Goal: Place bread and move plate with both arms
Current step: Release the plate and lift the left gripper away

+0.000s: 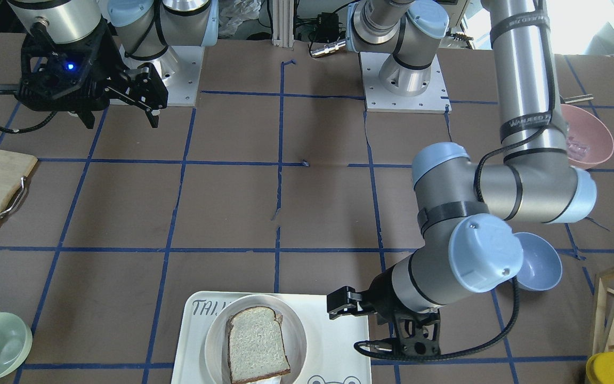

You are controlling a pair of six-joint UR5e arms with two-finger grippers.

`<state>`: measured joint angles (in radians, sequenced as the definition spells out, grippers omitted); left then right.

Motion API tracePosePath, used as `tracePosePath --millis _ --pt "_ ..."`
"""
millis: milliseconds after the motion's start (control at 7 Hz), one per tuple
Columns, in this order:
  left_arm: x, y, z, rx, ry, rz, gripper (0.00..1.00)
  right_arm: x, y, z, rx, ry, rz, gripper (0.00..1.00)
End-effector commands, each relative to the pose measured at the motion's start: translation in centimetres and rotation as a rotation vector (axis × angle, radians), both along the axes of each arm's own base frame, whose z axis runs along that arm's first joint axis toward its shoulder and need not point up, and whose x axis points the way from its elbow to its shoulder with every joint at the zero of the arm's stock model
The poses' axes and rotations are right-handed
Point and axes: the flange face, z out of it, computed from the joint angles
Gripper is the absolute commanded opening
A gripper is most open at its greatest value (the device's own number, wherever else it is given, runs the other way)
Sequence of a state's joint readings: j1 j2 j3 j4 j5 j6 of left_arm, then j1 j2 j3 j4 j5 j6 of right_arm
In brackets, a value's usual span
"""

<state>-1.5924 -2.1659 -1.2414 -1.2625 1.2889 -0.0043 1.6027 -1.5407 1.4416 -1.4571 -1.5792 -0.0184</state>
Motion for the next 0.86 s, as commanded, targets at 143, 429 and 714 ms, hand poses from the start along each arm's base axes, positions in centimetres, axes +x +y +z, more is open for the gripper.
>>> tracePosePath --millis 143,429,714 --pt "3.3 7.3 10.5 0.081 -0.155 0.025 1.0 -0.1 0.0 0.6 -0.015 0.006 0.0 1.0" --pt "3.6 12.5 14.0 0.089 -0.219 0.018 1.0 0.0 -0.1 0.5 -0.015 0.002 0.0 1.0" --pt "3.5 18.9 14.7 0.085 -0.219 0.02 1.0 0.0 -0.1 0.1 -0.01 -0.007 -0.001 1.0"
